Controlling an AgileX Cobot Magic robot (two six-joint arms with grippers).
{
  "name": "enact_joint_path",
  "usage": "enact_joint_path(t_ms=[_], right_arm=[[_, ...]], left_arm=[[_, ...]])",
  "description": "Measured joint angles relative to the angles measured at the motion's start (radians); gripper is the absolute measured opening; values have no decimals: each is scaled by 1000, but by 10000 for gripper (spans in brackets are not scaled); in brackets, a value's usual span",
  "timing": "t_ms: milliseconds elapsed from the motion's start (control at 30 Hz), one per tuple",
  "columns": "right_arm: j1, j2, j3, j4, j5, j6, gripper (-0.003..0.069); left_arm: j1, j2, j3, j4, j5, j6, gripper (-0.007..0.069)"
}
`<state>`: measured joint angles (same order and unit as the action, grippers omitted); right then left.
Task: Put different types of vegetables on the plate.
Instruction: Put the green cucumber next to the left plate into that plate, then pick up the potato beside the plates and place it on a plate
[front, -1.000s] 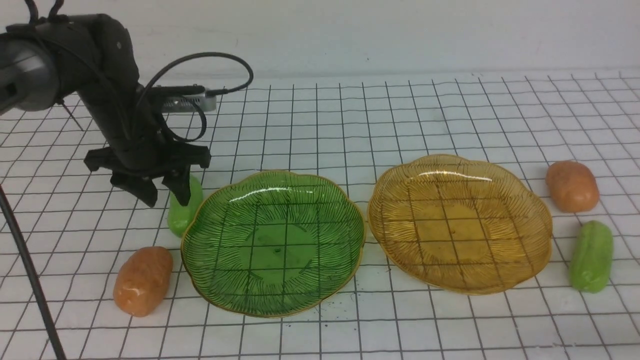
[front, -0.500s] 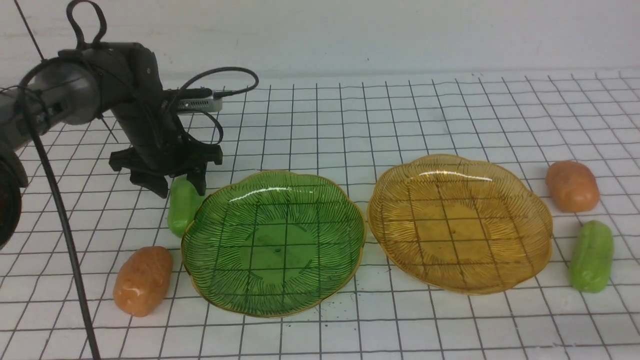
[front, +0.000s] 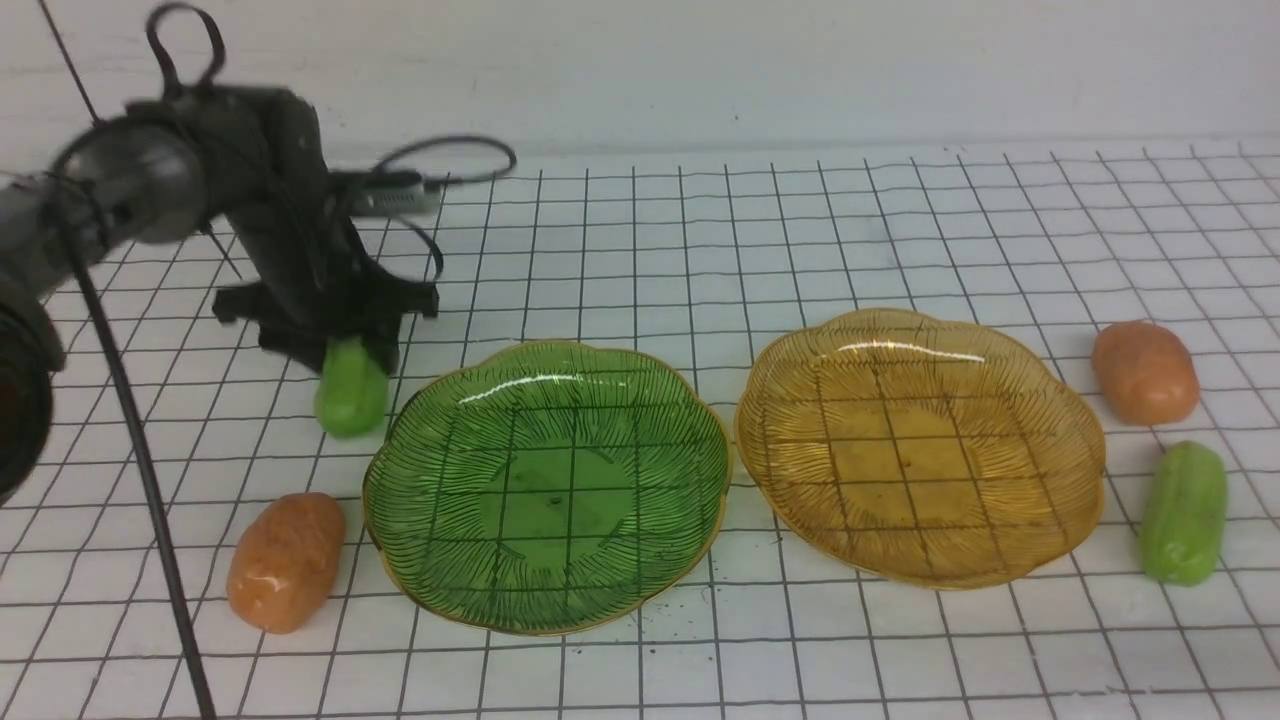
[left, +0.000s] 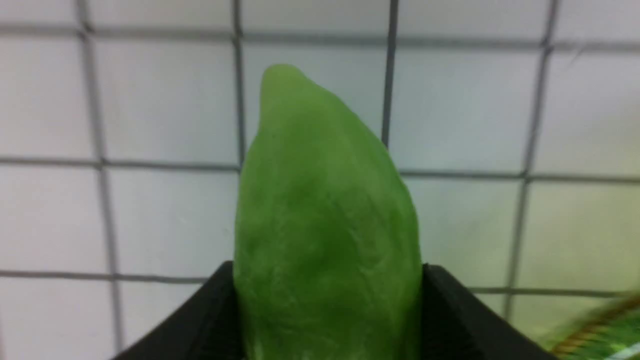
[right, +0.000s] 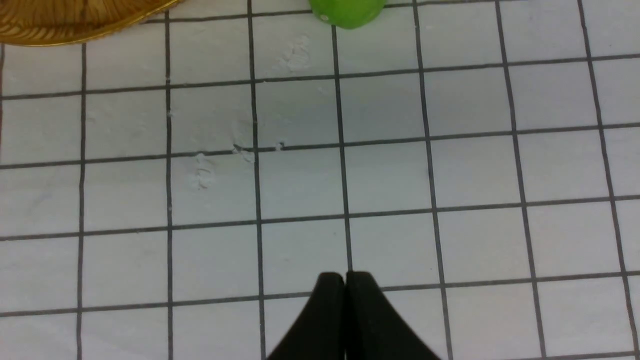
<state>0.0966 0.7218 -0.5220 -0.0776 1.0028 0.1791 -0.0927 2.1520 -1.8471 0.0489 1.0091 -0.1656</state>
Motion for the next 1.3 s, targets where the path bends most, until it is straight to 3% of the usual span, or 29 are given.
enact_joint_path(t_ms=[233,533,800,967,1033,1133,1233,1300], right_arm=[[0,0,0,0,-12,0,-14],[0,0,0,1,-22,0,-14],[0,0,0,3,-22,0,-14],[0,0,0,6,-22,0,-14],[0,0,0,9,-22,0,-14],[0,0,0,15,-22,0,-14],[0,0,0,15,-22,0,-14],[0,0,0,16,-22,0,-14]], left_arm=[[-24,-158,-78,-96,148,20,380],[-188,-40,-13,-82,218,19,384],[-279,5,-17,-20,218,23,587],[-310,-7,-57,51,218,31,612],[-313,-29,-58,77,218,36,594],[-303,-89,-42,92,218,57,500],[-265,-211,76,91,218,66,304],[-211,-314,207,92,218,81,129]])
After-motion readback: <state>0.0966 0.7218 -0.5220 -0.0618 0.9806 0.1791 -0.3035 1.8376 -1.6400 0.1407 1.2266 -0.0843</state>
